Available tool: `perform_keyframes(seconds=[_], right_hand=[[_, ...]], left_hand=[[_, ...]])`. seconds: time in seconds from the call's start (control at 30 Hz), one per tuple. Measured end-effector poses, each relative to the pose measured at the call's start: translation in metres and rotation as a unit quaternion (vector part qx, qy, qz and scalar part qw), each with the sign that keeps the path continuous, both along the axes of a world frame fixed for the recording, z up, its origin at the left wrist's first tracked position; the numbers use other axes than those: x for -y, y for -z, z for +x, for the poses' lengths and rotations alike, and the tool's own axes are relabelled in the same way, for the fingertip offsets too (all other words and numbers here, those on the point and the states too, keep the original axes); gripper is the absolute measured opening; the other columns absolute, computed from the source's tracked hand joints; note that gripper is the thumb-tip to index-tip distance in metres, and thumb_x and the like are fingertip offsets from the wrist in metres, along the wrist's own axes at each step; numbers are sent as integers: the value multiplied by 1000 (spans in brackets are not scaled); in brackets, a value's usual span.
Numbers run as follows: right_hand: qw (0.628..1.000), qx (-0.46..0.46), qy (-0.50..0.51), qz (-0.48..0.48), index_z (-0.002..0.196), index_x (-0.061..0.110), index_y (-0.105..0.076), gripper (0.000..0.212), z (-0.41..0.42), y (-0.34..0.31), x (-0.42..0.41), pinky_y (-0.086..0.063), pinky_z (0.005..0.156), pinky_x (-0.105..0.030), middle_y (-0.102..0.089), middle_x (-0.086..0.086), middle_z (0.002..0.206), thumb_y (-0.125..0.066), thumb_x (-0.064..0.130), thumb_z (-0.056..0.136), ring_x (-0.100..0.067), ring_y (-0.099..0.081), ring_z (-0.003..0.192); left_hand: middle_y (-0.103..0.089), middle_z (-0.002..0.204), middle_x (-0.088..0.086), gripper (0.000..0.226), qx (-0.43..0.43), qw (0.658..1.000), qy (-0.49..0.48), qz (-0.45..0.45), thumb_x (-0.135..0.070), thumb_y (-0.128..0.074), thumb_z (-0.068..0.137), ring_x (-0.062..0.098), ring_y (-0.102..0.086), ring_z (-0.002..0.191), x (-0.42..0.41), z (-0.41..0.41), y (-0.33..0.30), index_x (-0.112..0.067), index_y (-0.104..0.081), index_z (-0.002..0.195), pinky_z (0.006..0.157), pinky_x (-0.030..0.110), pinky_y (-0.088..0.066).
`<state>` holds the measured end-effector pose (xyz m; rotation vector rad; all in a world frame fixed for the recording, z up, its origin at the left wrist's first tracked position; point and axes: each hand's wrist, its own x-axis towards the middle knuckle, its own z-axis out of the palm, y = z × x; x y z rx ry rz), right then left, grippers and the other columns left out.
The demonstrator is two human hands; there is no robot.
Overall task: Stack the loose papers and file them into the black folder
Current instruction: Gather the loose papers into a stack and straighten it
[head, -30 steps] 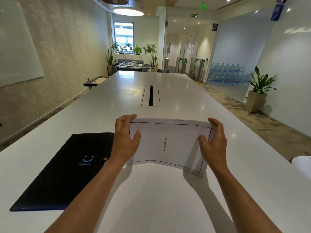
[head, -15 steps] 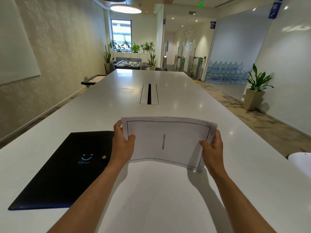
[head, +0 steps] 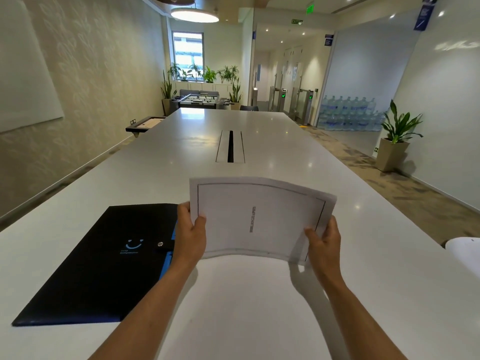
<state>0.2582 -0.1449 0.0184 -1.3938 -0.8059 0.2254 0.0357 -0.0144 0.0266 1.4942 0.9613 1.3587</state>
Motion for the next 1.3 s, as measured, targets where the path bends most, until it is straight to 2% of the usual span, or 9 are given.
perform_keyframes(seconds=[0.2, 0.37, 0.57, 0.73, 0.83, 0.93, 1.1, 1.23, 1.3], right_hand=[[998, -52, -34, -29, 111, 18, -56, 26, -5, 13, 3, -48, 74, -22, -64, -2, 105, -53, 1, 93, -12, -62, 95], [999, -20, -23, -39, 95, 29, -56, 27, -1, -1, 2, -48, 70, -26, -64, 2, 94, -53, 3, 93, -14, -61, 85], [994, -101, -18, -23, 104, 8, -60, 15, 7, -2, 3, -49, 69, -30, -65, -5, 91, -55, 1, 92, -26, -62, 84], [969, -245, -13, 4, 109, 9, -60, 26, -6, -5, -4, -52, 68, -33, -68, -9, 97, -50, -5, 90, -26, -65, 82], [944, -327, -24, 40, 110, 8, -59, 32, -25, -4, -13, -53, 74, -37, -69, -10, 98, -47, -10, 87, -27, -66, 83], [932, -359, -29, 33, 106, 13, -61, 33, -46, 2, -22, -53, 73, -35, -69, -7, 97, -48, -10, 87, -24, -66, 85], [900, -430, -60, 36, 118, 13, -60, 35, -80, 14, -30, -50, 92, -44, -68, -9, 113, -49, -5, 90, -27, -65, 100], [880, -463, -97, 46, 101, 17, -62, 25, -87, 10, -27, -50, 66, -30, -69, -3, 90, -48, -1, 92, -17, -64, 79], [885, -448, -121, 41, 102, 16, -61, 24, -85, 4, -27, -51, 66, -29, -68, -4, 92, -48, -2, 93, -17, -64, 82]], left_hand=[[-59, 105, 2, 17, -25, 999, -15, -41, -11, -47, 98, 16, -59, 93, 3, -3, 24, -18, -43, 113, 76, 28, -49], [-62, 99, -4, 15, -58, 998, -5, -8, -11, -51, 96, 17, -63, 92, -4, -9, 2, -18, -48, 108, 78, 31, -52], [-66, 101, 5, 22, -139, 988, 53, -44, -33, -61, 91, 22, -63, 96, -23, -33, -10, -23, -61, 110, 84, 35, -51], [-61, 93, 9, 41, 89, 963, 170, -188, -50, -71, 72, 22, -56, 80, -17, -36, -1, -15, -61, 90, 63, 31, -40], [-59, 84, 10, 42, 171, 947, 161, -221, -44, -79, 64, 21, -60, 79, -2, -16, 6, -15, -57, 84, 69, 34, -47], [-64, 106, 10, 69, 216, 934, 126, -255, -41, -82, 66, 25, -62, 101, 14, 12, 9, -3, -55, 117, 93, 45, -50], [-50, 142, 1, 65, 287, 922, -29, -257, -24, -69, 86, 25, -46, 130, 25, 39, -4, -27, -39, 143, 110, 49, -35], [-40, 150, 1, 66, 266, 943, -75, -187, -16, -61, 92, 23, -40, 136, 21, 40, -12, -26, -29, 149, 111, 48, -34], [-37, 152, 3, 67, 249, 952, -83, -158, -19, -61, 91, 24, -38, 137, 18, 39, -18, -27, -27, 149, 111, 50, -35]])
